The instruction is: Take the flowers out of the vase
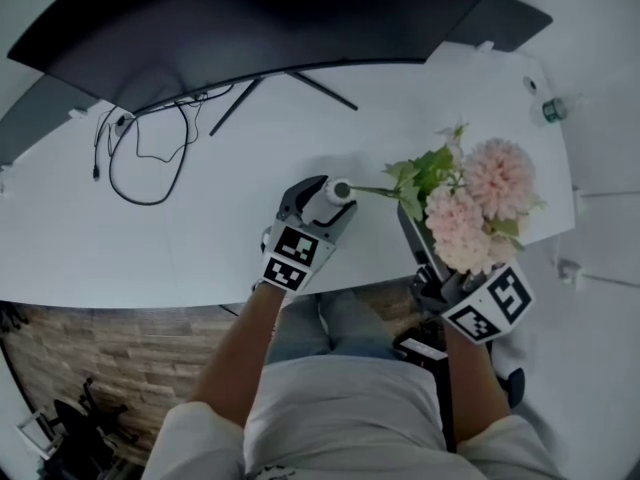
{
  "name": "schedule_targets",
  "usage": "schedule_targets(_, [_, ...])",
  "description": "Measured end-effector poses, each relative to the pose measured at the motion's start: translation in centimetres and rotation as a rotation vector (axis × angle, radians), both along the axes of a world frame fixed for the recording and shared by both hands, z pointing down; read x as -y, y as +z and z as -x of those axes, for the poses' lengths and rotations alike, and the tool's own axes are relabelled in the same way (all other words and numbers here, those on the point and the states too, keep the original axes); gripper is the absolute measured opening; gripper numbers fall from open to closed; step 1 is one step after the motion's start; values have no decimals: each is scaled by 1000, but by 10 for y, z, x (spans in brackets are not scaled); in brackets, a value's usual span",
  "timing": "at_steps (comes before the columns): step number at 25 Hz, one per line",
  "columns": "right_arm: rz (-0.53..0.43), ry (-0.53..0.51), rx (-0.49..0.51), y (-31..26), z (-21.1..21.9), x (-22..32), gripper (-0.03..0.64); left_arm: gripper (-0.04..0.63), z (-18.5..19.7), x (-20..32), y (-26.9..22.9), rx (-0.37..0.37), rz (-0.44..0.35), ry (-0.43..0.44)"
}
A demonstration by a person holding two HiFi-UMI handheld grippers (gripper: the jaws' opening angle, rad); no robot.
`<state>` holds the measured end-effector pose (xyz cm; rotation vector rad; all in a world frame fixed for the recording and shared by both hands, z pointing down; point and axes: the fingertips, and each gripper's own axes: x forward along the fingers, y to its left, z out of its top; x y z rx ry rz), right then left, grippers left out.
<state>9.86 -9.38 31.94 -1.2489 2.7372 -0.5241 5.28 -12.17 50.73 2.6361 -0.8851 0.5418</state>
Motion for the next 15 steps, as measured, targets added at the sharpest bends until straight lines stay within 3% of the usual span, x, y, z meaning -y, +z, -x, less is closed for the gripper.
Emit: schedule_targets(15, [-32, 11, 3, -18, -11, -5, 75, 270, 8, -12, -30, 31, -69, -2])
